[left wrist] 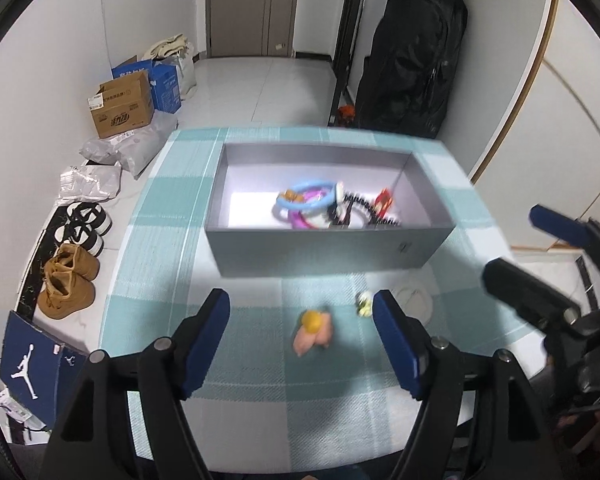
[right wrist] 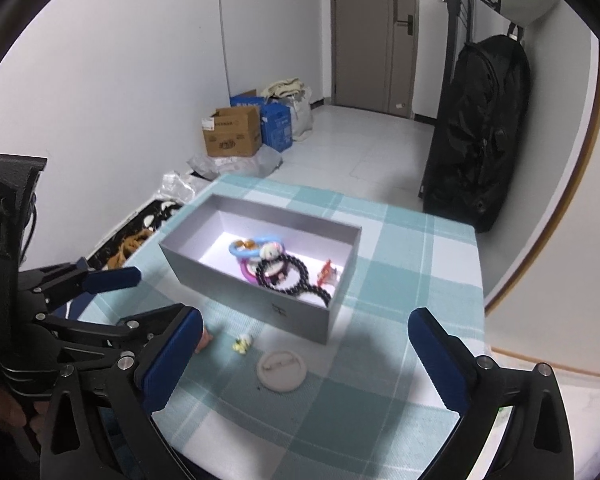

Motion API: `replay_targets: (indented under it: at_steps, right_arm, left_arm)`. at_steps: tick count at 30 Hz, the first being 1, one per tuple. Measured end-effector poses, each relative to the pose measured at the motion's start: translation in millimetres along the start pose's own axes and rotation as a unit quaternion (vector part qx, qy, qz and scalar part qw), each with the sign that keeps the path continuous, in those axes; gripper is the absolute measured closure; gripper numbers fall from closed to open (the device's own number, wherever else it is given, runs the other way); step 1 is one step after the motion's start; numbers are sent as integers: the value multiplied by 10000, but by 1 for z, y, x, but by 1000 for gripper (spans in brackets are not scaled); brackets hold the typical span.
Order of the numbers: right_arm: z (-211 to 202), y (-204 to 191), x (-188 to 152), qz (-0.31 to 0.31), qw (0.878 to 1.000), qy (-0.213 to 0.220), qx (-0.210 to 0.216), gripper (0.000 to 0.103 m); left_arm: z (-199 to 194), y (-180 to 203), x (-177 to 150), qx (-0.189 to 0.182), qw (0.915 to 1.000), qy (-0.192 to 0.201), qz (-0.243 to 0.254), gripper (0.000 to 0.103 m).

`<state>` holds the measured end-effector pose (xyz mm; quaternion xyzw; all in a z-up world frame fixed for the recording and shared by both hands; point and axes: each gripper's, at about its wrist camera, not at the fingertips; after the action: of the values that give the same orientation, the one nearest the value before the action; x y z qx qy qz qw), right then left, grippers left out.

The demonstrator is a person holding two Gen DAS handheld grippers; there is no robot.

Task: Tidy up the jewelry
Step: 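Lift both open tools out of the box, then lower the left tool onto the pink doll figure and grasp it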

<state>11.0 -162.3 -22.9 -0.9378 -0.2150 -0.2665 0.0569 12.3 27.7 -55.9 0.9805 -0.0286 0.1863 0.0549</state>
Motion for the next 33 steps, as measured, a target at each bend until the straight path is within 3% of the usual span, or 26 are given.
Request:
replay_targets:
  at_steps: [12, 17, 25, 33]
  right_arm:
    - [11, 40, -21, 603, 9969, -465, 215, 0]
    - [20, 49, -27, 778, 9939, -737, 276, 0]
    - [27, 40, -30, 612, 9941, -862, 245, 0]
    - [31, 27, -30, 337, 9953, -885, 211, 0]
  left_arm:
    - [21, 7, -12, 18, 9972, -663, 337, 33]
    - [28, 8, -9, -40, 9956, -906, 237, 33]
    - [32, 6, -3, 109, 9963, -849, 35, 33]
    - [34, 14, -3, 209, 9970, -694, 274, 33]
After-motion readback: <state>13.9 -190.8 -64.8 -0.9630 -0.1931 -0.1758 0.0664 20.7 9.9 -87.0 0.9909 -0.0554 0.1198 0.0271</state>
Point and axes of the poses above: each gripper's, at about its wrist camera, not at the fingertips, and z roughly the way its jaws point, y to its right, x to its top, and after that the axes turned 13 degrees about -y, right-handed
